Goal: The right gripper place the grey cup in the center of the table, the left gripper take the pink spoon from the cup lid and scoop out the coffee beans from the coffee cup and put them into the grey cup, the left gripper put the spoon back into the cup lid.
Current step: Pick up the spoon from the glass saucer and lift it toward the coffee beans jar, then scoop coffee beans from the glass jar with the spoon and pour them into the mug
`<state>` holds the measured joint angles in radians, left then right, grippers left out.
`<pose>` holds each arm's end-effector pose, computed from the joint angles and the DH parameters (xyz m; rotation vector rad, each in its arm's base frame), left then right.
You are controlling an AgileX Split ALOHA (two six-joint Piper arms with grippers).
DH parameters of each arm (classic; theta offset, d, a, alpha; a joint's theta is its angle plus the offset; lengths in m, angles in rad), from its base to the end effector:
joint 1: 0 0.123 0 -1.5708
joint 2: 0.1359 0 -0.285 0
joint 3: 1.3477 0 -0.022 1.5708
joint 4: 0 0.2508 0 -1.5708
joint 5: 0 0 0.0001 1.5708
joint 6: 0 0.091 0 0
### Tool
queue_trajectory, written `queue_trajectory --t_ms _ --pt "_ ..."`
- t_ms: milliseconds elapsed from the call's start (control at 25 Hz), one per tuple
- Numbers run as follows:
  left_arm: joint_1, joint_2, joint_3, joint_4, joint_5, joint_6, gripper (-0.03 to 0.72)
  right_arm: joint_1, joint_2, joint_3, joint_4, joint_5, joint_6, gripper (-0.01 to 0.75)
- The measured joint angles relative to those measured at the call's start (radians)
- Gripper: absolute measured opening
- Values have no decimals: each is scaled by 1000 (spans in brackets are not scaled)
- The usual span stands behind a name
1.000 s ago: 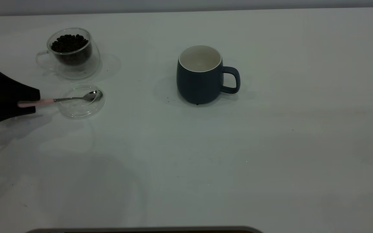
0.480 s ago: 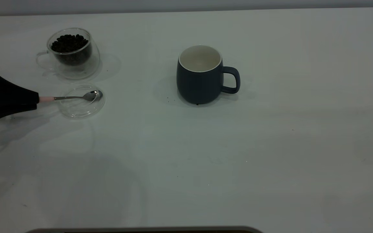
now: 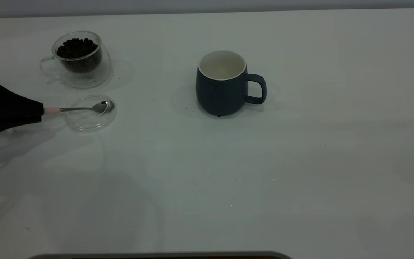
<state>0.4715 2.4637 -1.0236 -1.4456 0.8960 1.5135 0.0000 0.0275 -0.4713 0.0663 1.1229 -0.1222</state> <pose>0.3202 0.0841 -0.0274 -0.3864 2.5561 -1.1450 -0.0007 0.0054 0.2646 -0.1353 2.1564 0.0107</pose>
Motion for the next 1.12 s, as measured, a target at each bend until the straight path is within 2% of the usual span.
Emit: queue_trajectory --t_ms 680,920,1120 --pt "32 -221 -23 230 10 -102 127 0 0 0 0 1 0 591" --pt "32 -298 -209 271 187 -136 127 0 0 0 0 1 0 591" --pt "22 -299 -432 366 234 -267 127 0 0 0 0 1 0 591"
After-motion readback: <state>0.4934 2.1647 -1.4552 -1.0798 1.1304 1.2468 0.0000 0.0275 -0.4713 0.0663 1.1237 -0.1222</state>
